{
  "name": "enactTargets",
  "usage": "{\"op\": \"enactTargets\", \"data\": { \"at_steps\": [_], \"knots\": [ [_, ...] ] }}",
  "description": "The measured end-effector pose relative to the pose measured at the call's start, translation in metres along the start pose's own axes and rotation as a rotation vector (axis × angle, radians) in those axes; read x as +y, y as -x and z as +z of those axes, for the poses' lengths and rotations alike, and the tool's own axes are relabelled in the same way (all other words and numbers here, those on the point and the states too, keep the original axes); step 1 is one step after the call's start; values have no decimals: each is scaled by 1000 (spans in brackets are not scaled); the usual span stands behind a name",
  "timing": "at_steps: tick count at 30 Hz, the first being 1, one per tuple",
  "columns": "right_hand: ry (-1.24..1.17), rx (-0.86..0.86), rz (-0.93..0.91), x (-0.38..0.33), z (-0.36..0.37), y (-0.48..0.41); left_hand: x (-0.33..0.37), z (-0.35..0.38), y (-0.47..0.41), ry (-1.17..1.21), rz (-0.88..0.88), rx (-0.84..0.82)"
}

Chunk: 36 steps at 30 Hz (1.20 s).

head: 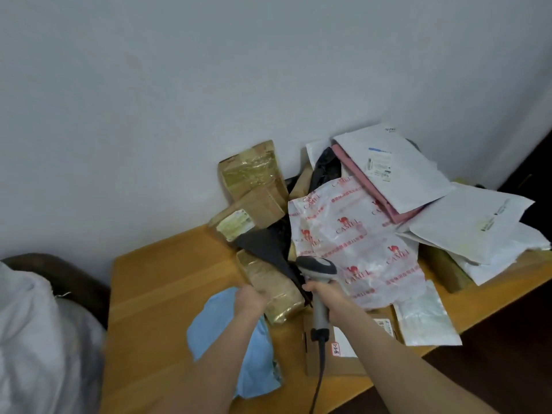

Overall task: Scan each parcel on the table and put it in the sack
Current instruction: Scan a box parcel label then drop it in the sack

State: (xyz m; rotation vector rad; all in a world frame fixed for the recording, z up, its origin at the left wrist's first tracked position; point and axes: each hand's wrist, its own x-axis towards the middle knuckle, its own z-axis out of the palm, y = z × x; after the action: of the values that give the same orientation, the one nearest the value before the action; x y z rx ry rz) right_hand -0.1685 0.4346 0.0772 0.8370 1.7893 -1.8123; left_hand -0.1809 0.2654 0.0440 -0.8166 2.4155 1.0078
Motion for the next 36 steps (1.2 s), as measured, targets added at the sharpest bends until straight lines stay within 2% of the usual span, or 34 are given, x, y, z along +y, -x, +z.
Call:
{"op": "enactTargets", "data": {
  "at_steps": [4, 8, 15, 22, 25, 28, 31, 33, 36],
  "knots": [
    [23, -106, 51, 0, 9, -18, -5, 13, -6, 326, -119, -65],
    [-6, -212, 32, -5, 13, -18, -5, 3, 2, 573, -217, 29],
    [11, -431, -52, -31, 20, 2, -7, -29, 29, 646, -290, 38],
    [24, -561, -39, -47, 18, 30, -8, -47, 66, 649, -216, -20],
    [-35, -573, -32, -52, 10, 32, -7, -57, 77, 727, -209, 11],
    [-119, -477, -52, -59, -3, 30, -15, -70, 88, 997, -204, 18],
    [-143, -408, -90, -65, -8, 32, -16, -84, 97, 1239, -138, -40],
    [-141, -390, -112, -67, -3, 39, -8, -91, 99, 1321, -59, -93],
    [-176, -357, -135, -65, 9, 53, 4, -90, 103, 1379, 70, -263]
  ]
}}
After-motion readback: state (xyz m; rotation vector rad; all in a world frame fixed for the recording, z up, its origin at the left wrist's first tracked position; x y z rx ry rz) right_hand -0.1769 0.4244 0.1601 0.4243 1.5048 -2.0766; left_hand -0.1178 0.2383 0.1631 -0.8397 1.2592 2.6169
